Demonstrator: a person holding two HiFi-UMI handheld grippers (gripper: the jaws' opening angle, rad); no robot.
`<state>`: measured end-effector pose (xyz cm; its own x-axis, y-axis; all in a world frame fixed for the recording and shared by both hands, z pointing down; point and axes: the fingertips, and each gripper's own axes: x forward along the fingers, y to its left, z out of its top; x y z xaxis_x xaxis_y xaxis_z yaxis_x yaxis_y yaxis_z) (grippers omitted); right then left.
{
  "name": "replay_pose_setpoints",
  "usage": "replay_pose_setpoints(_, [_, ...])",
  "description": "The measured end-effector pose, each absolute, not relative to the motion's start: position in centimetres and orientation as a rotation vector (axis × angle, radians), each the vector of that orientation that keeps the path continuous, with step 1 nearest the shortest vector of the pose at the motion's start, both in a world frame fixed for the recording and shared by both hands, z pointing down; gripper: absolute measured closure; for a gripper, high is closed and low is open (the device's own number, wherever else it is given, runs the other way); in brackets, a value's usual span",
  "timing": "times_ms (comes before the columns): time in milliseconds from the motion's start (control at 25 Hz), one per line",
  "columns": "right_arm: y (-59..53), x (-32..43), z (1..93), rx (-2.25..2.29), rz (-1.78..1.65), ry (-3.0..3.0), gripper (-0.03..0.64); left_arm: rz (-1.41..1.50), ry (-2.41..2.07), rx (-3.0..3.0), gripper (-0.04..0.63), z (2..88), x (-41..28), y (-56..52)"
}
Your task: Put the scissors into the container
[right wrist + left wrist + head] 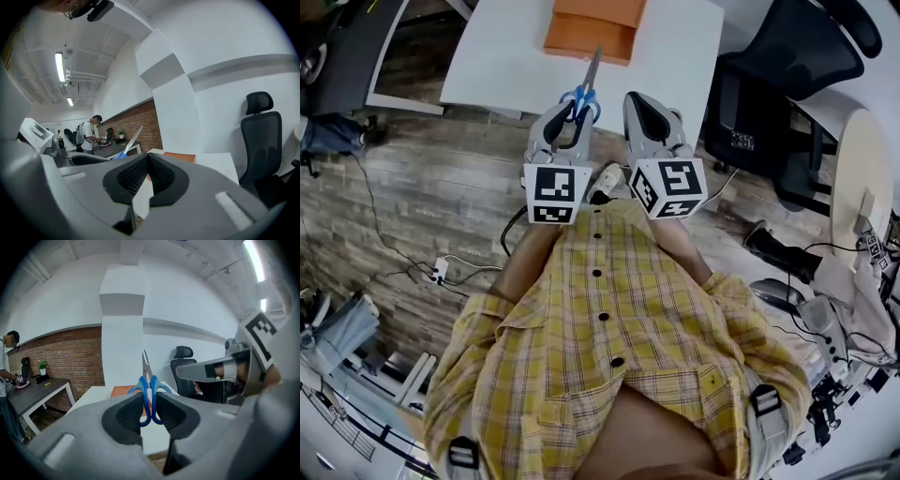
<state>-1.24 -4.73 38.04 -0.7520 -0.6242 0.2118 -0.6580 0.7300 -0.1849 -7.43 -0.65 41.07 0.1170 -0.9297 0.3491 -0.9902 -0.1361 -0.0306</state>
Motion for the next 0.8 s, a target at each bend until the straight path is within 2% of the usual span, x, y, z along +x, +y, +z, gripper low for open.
replay_pose_setpoints(800, [-11.3,-1.3,38.7,1.009,0.434,-2.817,0.611,0.462,-1.899,2.210,0.503,41.1,-7.1,-7.8])
